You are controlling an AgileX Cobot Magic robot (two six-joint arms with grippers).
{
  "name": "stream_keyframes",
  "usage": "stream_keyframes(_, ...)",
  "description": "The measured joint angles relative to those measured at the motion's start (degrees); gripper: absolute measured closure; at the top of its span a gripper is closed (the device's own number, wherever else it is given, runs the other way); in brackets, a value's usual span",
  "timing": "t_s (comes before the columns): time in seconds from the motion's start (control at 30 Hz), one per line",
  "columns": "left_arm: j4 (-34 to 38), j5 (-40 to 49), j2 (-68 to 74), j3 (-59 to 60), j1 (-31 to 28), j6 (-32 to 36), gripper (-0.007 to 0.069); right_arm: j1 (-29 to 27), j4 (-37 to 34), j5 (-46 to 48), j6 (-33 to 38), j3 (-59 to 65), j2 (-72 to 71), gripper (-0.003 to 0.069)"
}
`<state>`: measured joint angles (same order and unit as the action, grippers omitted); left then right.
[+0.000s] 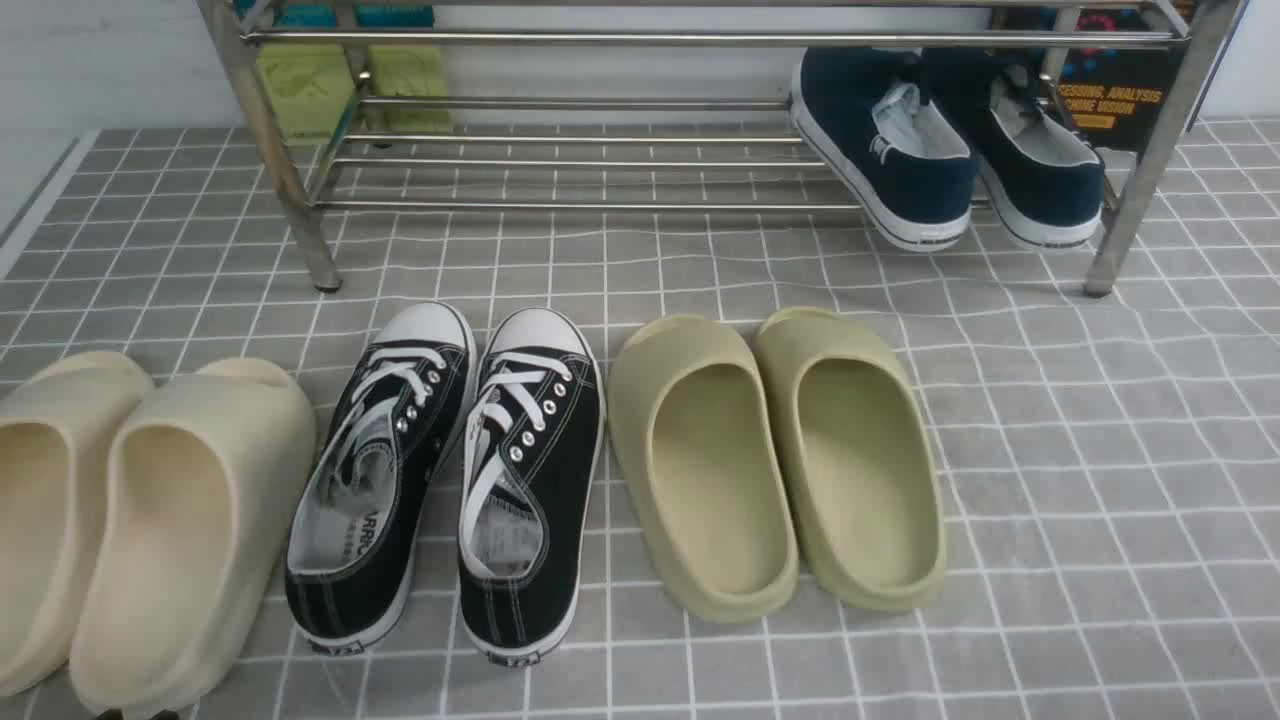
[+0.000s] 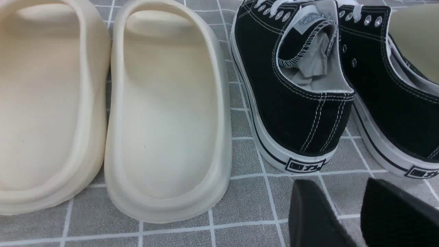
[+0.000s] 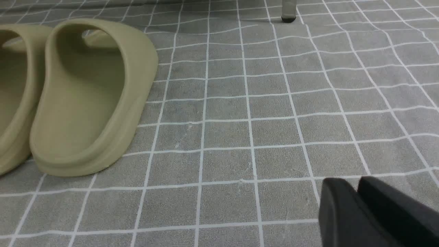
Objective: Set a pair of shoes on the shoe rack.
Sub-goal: Use the left arm to grab the shoe closest to it
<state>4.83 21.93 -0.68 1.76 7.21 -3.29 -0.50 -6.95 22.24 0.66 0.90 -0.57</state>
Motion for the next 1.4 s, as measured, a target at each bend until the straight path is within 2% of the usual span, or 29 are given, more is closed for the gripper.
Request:
stream_keyframes(1.1,-0.02,0.00,0.00,0.00,0.00,0.00,0.0386,0.00,0.12,0.00,0.00,0.00,0.00,0.0501)
stream_keyframes(1.4,-0.02,0.00,0.00,0.00,0.00,0.00,0.0386,0.00,2.79,-0.05,0.00,0.00,0.00,0.0491)
